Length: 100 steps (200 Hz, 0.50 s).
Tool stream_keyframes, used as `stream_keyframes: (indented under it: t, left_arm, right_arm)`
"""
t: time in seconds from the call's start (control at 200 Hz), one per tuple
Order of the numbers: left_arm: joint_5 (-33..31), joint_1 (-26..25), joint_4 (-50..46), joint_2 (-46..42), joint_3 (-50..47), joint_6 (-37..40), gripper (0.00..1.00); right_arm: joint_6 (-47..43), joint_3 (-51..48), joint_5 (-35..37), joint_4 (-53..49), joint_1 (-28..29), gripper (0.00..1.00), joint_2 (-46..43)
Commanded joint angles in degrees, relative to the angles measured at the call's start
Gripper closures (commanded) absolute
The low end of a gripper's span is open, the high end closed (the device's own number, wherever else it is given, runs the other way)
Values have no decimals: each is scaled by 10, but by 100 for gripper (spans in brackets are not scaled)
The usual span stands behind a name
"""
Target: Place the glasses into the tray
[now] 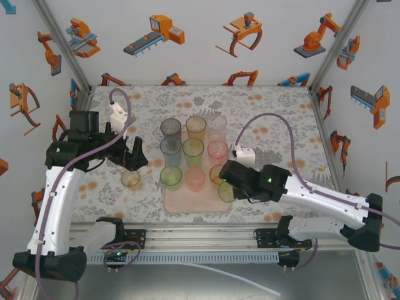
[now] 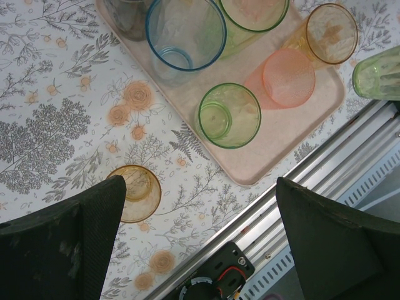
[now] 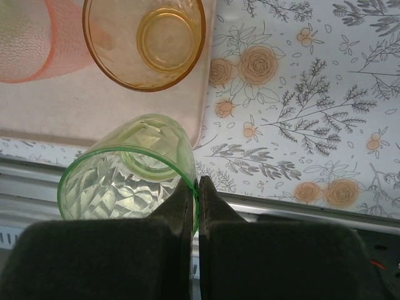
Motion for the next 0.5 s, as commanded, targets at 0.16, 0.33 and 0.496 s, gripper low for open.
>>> stream_keyframes:
  t: [0.16, 0.33, 0.496]
  left_arm:
    - [6, -1, -2, -6, 13, -4, 3]
    - [6, -2, -2, -8, 11, -3, 3]
    - [5, -2, -3, -10, 10, -4, 3]
  right_arm:
    - [47, -34, 22, 22, 4, 99, 0]
    - [58, -61, 14, 47, 5, 99, -7]
    - [64, -76, 6, 70, 4, 99, 2]
